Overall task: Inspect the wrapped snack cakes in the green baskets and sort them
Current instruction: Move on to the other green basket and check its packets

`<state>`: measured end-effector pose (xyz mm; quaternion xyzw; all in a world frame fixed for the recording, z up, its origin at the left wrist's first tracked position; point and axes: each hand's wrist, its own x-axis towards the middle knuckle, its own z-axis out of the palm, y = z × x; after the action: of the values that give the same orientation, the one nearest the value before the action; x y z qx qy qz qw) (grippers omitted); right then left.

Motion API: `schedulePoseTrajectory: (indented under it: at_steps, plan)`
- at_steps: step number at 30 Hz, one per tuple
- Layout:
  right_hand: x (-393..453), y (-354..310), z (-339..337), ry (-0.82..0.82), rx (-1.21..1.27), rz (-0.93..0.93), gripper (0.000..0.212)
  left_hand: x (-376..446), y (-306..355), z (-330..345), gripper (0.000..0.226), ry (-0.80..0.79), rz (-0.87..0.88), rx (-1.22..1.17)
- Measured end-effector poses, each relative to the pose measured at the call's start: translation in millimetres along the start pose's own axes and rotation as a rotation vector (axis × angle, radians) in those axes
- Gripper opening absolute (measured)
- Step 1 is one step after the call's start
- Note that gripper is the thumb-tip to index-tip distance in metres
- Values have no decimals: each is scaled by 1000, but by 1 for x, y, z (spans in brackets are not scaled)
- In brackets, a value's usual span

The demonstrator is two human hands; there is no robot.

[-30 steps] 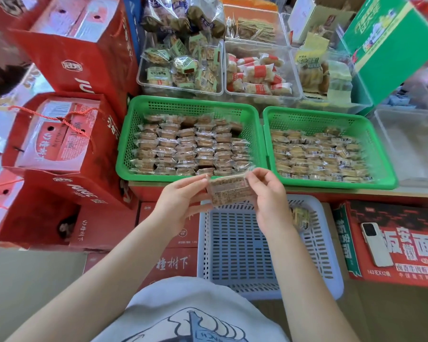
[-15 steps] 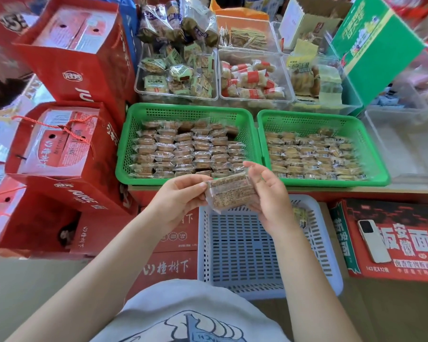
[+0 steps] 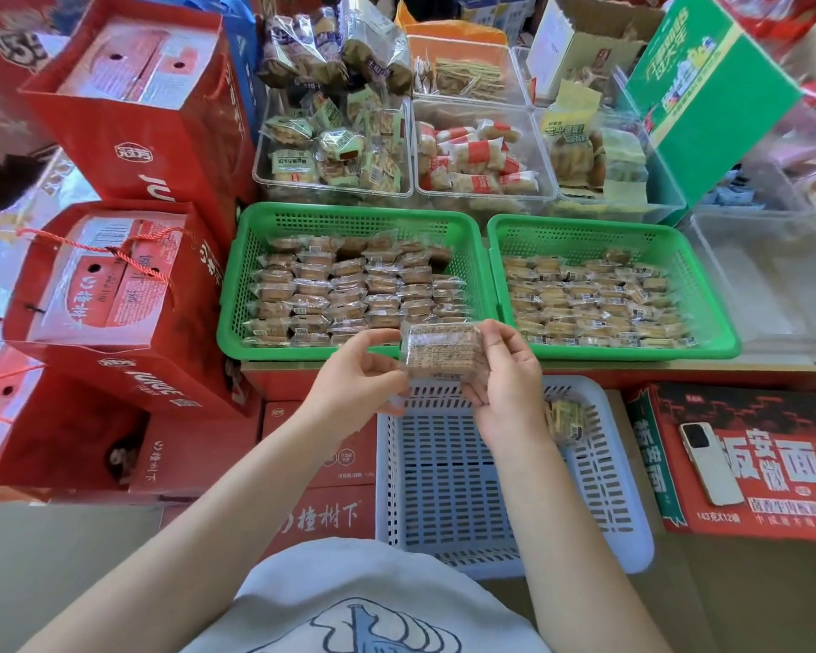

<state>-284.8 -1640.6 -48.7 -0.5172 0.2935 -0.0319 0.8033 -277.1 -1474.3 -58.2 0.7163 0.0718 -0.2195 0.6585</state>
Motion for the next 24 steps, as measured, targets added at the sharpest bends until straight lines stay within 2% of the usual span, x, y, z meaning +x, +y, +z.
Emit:
schedulePoseTrajectory:
  at_steps: [5,10,16,20,22,24]
  plan:
    - [3,0,0,27,17,20,15,4,-1,-4,40,70,57,30]
    - [11,-1,-4,27,137,188,27,10,1,-9,20,-42,7,-180]
    - [17,2,-2,98,141,282,22,10,0,8,10,103,106,-29]
    - [23,7,-3,111,121,358,17,14,-7,7,22,205,277,264]
    - [28,11,-5,119,99,327,15,17,-9,8,17,254,326,328]
    - [32,14,-8,82,23,224,19,22,-10,6,11,294,303,333]
